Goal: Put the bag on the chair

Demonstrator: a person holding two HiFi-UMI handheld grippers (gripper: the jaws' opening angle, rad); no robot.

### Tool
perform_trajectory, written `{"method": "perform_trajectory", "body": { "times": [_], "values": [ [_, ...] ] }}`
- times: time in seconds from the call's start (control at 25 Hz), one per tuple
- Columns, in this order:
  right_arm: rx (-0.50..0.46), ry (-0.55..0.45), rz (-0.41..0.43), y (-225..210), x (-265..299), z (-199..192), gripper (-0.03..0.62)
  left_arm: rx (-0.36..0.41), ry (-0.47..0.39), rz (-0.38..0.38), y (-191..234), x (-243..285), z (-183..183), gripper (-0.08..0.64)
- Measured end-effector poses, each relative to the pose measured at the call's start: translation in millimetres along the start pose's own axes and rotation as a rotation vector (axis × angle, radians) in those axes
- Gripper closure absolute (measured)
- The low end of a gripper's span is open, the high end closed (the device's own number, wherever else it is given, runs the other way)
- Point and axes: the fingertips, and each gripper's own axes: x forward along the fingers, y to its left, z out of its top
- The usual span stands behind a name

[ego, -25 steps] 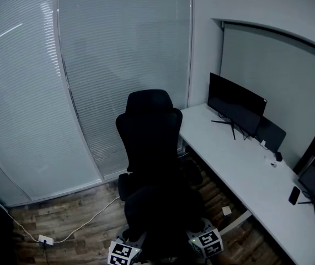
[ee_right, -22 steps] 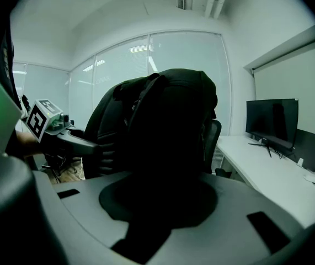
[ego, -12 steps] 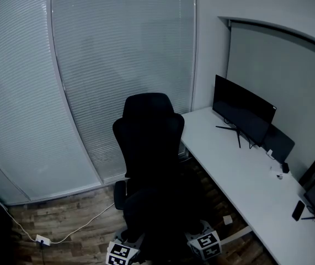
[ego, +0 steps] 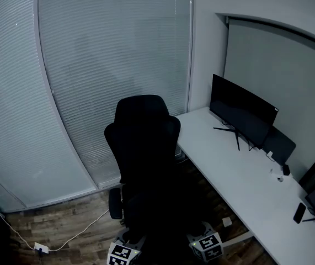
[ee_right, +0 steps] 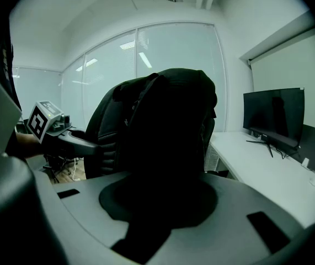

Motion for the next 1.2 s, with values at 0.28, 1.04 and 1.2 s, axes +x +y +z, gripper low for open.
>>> {"method": "perform_trajectory", "body": {
  "times": [0.28, 1.04, 1.2],
  "values": [
    [0.048, 0.004, -0.098, 3.0, 42.9, 24.5, 0.472, 0.032, 0.004, -0.109, 58.6, 25.5, 15.4, 0.391],
    [0.193, -0.048, -0.376, 44.2, 153.5, 85.1, 0.472, 0.201, -0.017, -0.392, 213.1, 66.9, 51.0, 0.391],
    [0.19, -0.054, -0.408, 41.9, 167.8, 90.3, 0.472, 0.216, -0.024, -0.41, 228.6, 81.4, 48.3, 0.391]
  ]
}}
